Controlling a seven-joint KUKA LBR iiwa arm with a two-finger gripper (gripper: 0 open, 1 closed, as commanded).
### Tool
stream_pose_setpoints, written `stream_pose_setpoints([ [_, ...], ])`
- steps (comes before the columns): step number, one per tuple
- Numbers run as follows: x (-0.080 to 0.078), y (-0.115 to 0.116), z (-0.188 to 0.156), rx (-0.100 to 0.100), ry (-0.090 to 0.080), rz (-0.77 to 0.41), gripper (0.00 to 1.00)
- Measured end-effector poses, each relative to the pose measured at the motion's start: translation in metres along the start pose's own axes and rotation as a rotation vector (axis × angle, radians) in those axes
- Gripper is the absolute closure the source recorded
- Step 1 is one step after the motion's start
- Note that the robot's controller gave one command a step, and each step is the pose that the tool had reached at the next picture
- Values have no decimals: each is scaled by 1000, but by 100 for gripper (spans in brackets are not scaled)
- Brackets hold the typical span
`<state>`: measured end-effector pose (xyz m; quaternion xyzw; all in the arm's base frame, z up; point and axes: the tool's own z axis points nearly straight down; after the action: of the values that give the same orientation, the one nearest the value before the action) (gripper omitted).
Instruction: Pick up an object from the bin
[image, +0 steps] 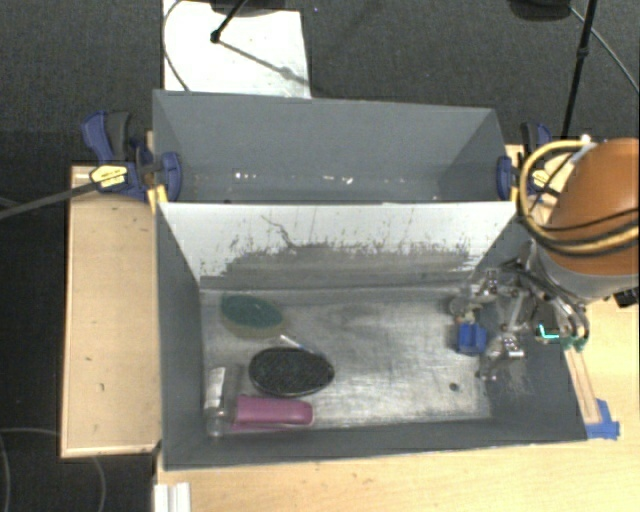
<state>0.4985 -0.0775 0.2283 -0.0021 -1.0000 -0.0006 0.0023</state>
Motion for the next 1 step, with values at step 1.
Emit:
stream_pose_setpoints([
  [1, -29, -51, 105, 0, -2, 244, 0],
])
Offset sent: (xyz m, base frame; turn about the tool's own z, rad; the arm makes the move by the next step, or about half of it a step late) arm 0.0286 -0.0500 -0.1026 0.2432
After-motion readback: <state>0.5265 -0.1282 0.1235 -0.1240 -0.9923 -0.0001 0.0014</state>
